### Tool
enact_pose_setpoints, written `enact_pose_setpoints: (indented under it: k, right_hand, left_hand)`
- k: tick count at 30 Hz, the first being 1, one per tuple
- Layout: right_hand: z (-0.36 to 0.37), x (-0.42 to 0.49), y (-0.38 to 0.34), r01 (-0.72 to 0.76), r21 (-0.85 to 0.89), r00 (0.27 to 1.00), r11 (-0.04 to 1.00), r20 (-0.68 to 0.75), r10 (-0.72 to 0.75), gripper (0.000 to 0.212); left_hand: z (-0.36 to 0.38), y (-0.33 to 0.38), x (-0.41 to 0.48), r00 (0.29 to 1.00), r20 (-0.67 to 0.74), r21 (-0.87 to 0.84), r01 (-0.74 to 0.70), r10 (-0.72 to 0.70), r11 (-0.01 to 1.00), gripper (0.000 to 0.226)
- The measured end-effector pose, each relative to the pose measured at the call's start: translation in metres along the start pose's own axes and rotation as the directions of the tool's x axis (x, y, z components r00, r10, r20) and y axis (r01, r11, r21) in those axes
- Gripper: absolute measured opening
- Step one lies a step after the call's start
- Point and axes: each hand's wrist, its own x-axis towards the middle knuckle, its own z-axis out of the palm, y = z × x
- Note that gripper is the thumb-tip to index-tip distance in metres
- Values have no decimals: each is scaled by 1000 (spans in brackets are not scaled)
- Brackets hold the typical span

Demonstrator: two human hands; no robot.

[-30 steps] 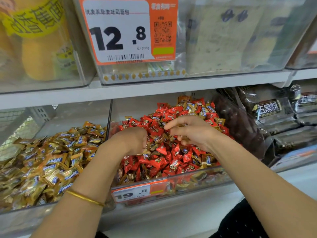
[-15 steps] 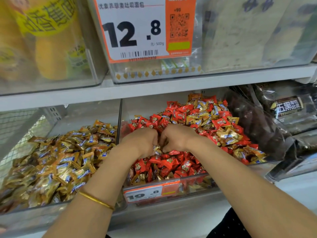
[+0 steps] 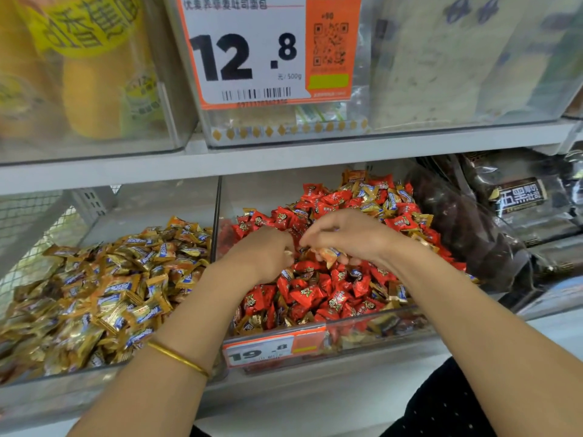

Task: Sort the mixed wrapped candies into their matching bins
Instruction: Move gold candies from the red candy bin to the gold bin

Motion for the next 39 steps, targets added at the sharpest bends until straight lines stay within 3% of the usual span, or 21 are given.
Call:
enact_pose_setpoints:
  k: [3,7,12,16,20,22,23,25,27,28,30,32,34,36,38,39]
  right_hand:
    - [10,4,-1,65,-230,995,971,95,-44,12]
    - [22,13,-3,117,-586,988,802,149,-35,22]
    - [21,15,-5,153,-690,970,707,241,25,34]
    - [25,18,1,137,-673,986,727,166,-32,23]
    - [11,8,5,78,-298,996,951,-5,-84,20]
    - [-6,-9,3,31,10,995,999,-94,-30,16]
    - [-15,-17,4,-29,199,993,980,-103,50,13]
    - [-32,-33,9,-147,541,977,828,-50,206,8]
    - [-46,-45,17,-215,737,949,641,2,316,9]
    - [-51,-51,21,-240,794,929,558,21,370,11]
    - [-59,-60,29,-268,877,890,400,67,451,14]
    - [-65,-68,37,-268,929,875,256,124,468,14]
    - [-70,-72,43,-246,958,883,149,158,442,11]
    - [-74,-75,47,-216,970,890,109,150,430,9]
    - [-78,-76,51,-192,974,887,122,119,446,19]
    - [-80,-76,53,-184,972,884,145,99,457,23]
  left_hand:
    - [5,-3,2,997,72,122,23,-32,992,28]
    - [6,-4,0,997,71,115,9,-17,993,25]
    - [3,-7,-2,999,-39,24,-9,10,1000,21]
    - [1,-7,-4,993,-116,-84,13,-23,996,13]
    - [-6,-3,-7,957,-272,-394,-14,-102,919,14]
    - [-10,1,-11,955,-232,-679,-22,-186,734,16]
    - [-12,4,-13,965,-155,-823,-7,-213,568,17]
    - [-14,14,-16,983,24,-984,55,-184,167,18]
    - [-14,26,-16,981,139,-974,111,-132,-198,18]
    - [-14,32,-14,979,171,-937,127,-109,-324,18]
    - [-13,42,-12,979,198,-875,151,-55,-461,16]
    - [-11,51,-9,978,211,-829,176,-4,-530,16]
    - [-7,60,-4,975,221,-816,178,-11,-550,16]
    - [-1,68,3,974,206,-878,144,-90,-457,9]
    - [3,71,12,965,136,-969,82,-224,-235,4]
    - [4,72,15,958,66,-996,48,-280,-73,5]
